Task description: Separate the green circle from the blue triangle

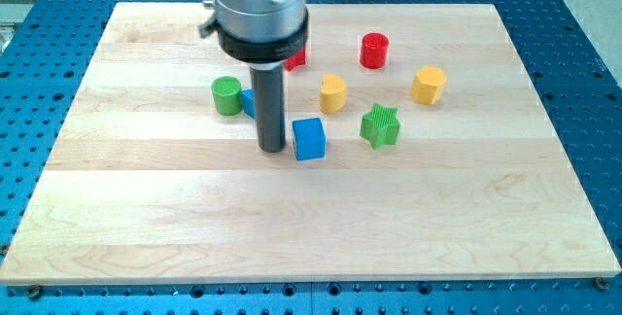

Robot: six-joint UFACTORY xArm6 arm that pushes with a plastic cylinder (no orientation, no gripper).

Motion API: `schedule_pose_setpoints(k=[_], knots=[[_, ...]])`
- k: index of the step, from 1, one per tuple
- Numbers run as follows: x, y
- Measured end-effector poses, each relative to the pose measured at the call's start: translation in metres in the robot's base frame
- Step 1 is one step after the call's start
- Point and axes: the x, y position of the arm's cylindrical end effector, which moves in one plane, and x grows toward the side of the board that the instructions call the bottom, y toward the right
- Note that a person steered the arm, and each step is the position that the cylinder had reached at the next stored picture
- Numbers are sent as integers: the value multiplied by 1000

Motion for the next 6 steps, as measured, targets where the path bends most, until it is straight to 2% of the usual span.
schedule_pose_setpoints(k=[1, 2, 3, 5, 6], knots=[[-1, -37], [-36, -45], [-70, -45], [-75, -38], [-89, -14]])
